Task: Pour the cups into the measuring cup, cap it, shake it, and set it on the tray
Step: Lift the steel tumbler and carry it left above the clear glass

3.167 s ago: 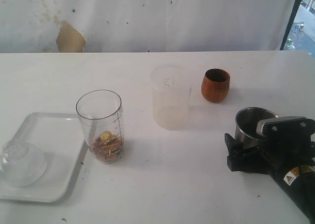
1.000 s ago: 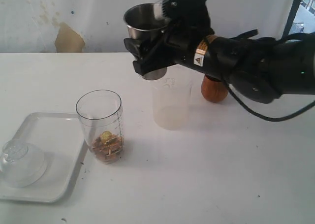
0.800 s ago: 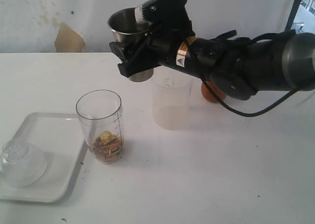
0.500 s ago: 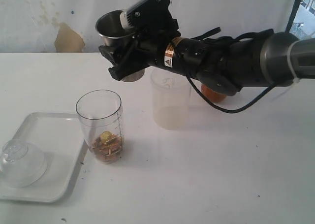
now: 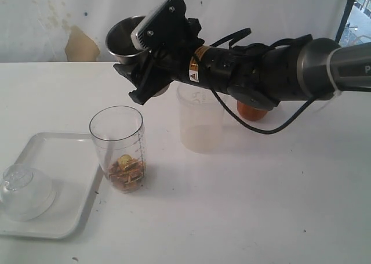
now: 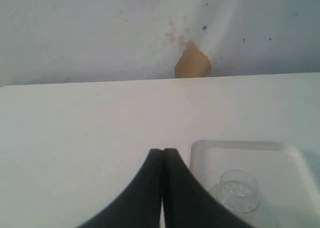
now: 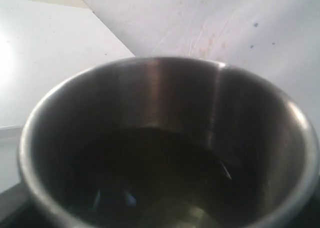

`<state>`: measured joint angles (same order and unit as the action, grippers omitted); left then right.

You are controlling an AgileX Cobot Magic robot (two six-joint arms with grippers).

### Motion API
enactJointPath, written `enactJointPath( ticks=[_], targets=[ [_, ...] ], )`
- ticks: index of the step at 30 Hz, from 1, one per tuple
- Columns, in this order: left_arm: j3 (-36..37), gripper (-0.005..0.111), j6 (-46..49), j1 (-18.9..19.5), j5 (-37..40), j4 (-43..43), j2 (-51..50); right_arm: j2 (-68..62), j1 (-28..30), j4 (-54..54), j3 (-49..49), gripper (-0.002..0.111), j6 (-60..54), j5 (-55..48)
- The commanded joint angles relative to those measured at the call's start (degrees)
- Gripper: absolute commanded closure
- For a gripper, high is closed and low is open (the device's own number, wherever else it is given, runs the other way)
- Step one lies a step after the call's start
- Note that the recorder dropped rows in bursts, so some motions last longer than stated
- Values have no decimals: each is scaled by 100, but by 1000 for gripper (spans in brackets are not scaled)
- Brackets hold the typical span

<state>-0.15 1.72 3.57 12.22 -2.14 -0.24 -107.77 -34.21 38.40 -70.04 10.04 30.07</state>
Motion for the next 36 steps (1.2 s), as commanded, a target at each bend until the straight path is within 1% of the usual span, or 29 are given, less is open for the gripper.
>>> enactJointPath(
  ticks=[1,8,14,20,26,28,36],
  targets=[
    [15,107,1,-26,-27,37,24,87,-6,-4,-76,108,-197,192],
    [15,107,1,-26,-27,37,24,87,-6,88,-76,108,-443,19],
    [15,107,1,-26,-27,37,24,87,-6,382,-76,108,-596,19],
    [15,107,1,-26,-27,37,24,87,-6,384,-76,108,-1136,19],
    [15,107,1,-26,-27,37,24,87,-6,538,-76,108,-1153,7],
    [15,107,1,-26,-27,37,24,87,-6,715,-76,108,-1153,28],
    [15,107,1,-26,-27,37,24,87,4,762,-76,108,-1153,480]
  ],
)
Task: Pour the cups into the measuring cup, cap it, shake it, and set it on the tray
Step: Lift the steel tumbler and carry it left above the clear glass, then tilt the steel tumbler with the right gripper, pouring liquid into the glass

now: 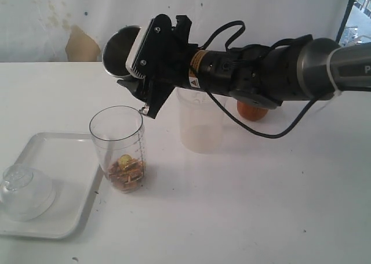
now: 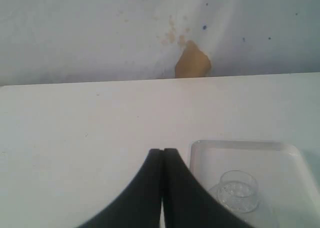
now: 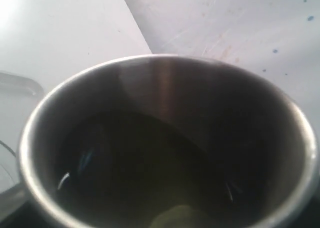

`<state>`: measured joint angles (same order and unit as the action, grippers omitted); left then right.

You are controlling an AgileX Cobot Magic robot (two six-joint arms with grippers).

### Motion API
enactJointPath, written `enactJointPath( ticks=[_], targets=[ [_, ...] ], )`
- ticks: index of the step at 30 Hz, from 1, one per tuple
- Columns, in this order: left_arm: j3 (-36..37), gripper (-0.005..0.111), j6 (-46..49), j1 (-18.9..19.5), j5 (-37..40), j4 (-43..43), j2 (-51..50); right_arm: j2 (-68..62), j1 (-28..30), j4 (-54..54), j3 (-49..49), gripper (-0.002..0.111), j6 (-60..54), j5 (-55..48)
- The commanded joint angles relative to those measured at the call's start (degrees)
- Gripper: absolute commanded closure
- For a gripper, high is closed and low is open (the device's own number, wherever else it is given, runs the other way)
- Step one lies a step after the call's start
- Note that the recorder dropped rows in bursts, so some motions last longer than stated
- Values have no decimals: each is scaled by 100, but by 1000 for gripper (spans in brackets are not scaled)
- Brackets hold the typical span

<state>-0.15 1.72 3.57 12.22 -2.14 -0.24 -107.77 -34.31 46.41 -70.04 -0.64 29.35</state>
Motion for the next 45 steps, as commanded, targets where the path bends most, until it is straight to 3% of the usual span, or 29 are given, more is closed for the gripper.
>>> enactJointPath(
  ticks=[1,19,45],
  targets=[
    [15,107,1,-26,-27,37,24,87,14,-38,-76,108,-85,579],
    [15,107,1,-26,-27,37,24,-68,408,651,-76,108,605,933],
    [15,107,1,-26,-27,37,24,-149,408,997,-76,108,-823,944]
  ],
)
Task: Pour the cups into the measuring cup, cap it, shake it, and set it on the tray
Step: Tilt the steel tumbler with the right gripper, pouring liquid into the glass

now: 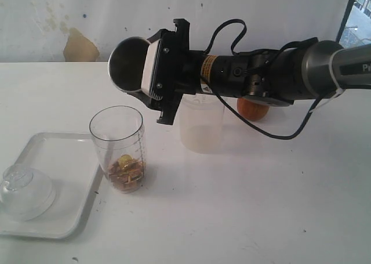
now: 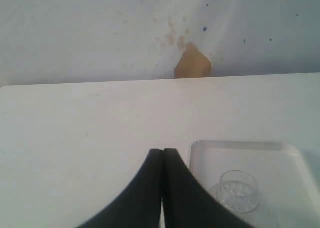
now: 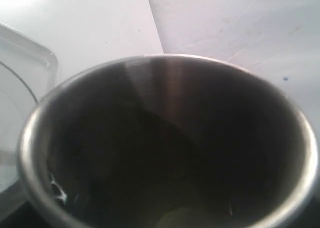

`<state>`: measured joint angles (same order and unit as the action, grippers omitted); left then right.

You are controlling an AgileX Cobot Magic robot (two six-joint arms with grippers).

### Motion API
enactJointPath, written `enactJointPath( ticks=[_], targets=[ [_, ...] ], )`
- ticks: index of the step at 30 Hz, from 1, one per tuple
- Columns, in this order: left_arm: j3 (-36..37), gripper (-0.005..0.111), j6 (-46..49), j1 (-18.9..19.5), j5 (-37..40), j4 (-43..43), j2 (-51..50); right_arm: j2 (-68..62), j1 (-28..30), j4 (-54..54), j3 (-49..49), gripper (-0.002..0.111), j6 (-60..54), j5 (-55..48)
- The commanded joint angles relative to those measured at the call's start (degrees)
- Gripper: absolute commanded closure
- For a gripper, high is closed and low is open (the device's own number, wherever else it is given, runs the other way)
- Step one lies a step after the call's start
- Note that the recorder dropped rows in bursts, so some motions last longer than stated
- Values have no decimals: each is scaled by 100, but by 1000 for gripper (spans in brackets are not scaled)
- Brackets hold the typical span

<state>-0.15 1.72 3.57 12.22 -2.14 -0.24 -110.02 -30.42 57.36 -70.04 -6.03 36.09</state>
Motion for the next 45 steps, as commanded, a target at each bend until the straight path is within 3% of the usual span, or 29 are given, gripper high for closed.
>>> enactJointPath(
  ticks=[1,30,45],
  targets=[
    [15,107,1,-26,-27,37,24,76,19,-99,-76,108,-284,270],
    [15,107,1,-26,-27,37,24,111,-6,25,-197,108,-940,255],
    [15,107,1,-26,-27,37,24,142,-270,39,-550,108,-940,-443]
  ],
)
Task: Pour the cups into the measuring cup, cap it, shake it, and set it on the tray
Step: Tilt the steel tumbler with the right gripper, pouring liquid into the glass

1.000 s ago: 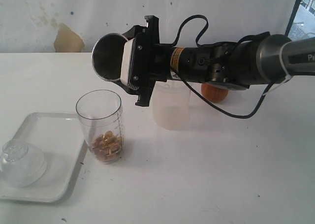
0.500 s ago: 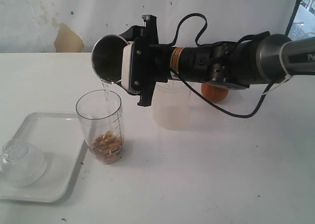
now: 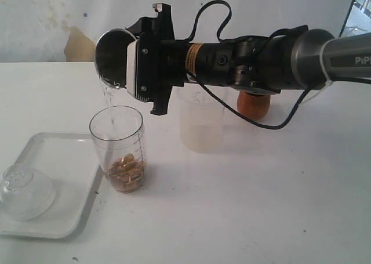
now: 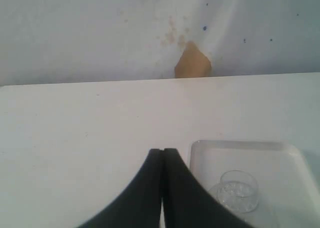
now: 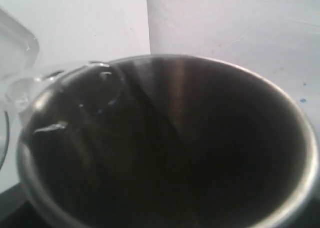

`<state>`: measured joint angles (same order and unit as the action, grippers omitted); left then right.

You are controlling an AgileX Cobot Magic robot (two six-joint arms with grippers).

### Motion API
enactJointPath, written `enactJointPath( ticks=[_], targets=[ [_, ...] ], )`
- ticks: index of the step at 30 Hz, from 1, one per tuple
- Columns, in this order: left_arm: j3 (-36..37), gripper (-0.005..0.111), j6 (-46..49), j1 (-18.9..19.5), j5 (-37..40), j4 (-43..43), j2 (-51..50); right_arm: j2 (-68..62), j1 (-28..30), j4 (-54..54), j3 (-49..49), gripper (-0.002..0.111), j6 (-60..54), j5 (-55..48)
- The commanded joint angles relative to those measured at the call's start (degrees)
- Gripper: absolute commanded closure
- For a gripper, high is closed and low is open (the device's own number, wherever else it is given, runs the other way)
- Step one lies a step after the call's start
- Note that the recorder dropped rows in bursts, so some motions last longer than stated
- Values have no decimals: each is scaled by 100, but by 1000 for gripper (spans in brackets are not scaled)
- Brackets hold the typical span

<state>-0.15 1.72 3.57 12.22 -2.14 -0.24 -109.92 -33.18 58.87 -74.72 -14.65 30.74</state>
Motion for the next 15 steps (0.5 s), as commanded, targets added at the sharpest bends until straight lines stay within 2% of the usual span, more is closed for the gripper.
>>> enactJointPath(
  ticks=[1,15],
  targets=[
    [15,107,1,-26,-27,37,24,132,5,-102,-83,108,-78,69],
    [15,107,1,-26,-27,37,24,143,5,8,-83,108,-618,-147]
  ],
)
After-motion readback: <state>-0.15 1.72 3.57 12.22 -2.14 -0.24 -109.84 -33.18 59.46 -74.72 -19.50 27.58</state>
